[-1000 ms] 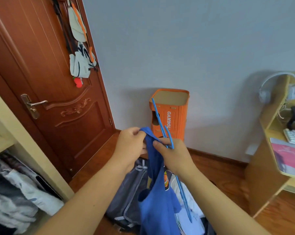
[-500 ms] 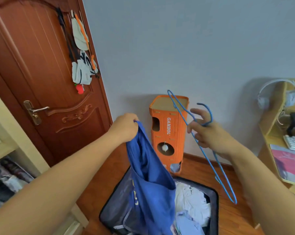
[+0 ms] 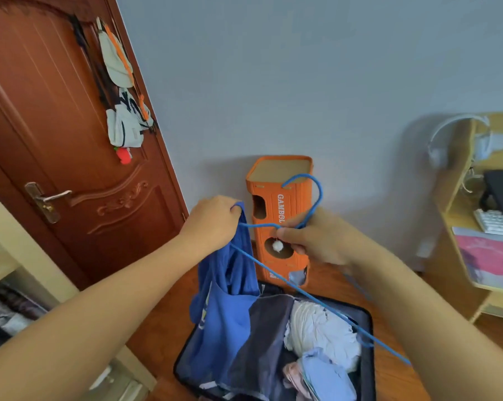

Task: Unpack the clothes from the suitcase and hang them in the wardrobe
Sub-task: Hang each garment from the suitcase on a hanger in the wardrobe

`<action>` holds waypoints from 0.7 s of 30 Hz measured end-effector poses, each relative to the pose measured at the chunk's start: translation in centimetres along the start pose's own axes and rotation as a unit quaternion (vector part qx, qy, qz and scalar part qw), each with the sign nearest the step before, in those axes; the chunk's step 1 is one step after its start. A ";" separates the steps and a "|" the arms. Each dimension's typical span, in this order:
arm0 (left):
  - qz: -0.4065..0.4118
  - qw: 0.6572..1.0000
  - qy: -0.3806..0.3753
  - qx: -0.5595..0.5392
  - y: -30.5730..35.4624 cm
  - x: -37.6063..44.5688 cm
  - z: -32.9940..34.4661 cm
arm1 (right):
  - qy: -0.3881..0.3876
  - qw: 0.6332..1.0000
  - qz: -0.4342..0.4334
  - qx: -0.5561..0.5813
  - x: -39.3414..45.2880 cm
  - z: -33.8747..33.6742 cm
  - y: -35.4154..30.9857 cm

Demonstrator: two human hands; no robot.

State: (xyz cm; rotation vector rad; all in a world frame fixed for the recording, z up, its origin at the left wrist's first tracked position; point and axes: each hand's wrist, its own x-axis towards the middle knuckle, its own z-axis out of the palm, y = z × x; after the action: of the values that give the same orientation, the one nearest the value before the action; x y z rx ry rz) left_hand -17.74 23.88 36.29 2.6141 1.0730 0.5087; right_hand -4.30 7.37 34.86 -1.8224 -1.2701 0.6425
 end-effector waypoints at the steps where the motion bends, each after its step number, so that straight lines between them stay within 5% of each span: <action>1: 0.020 1.000 -0.004 -0.015 1.1 -0.7 0.0 | -0.006 1.000 0.002 0.006 1.1 1.0 0.2; 4: 0.081 0.996 0.010 -0.026 3.0 -2.5 -0.2 | -0.007 1.000 -0.016 0.024 3.0 3.2 0.6; 7: 0.180 0.979 0.094 0.030 1.7 -2.2 -1.1 | 0.085 0.993 -0.040 0.066 2.9 1.4 -0.1; 10: 0.269 0.963 0.022 -0.005 0.5 -1.1 -2.5 | 0.117 0.987 -0.090 0.070 2.5 -0.9 -1.2; 13: 0.285 0.951 -0.003 0.119 0.6 0.1 -3.0 | 0.165 0.981 -0.096 0.023 3.2 -0.9 -0.9; 16: 0.243 0.959 0.032 0.142 -0.4 1.7 -3.6 | 0.427 0.883 -0.185 -0.067 1.9 1.0 1.2; 17: 0.233 0.966 0.037 0.106 -0.8 2.0 -3.8 | 0.449 0.860 -0.234 -0.072 0.6 2.6 2.1; 19: 0.231 0.971 0.047 0.030 -0.9 2.1 -4.2 | 0.348 0.893 -0.261 -0.111 -1.3 6.4 5.1; 21: 0.249 0.966 0.067 -0.002 -0.6 2.1 -4.9 | 0.169 0.963 -0.163 -0.135 -0.7 8.8 9.1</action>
State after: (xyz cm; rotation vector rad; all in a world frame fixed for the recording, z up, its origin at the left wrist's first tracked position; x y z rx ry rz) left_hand -18.78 26.39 40.92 2.8747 0.4290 0.7987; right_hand -6.60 8.00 22.45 -1.7817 -1.4243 -0.0272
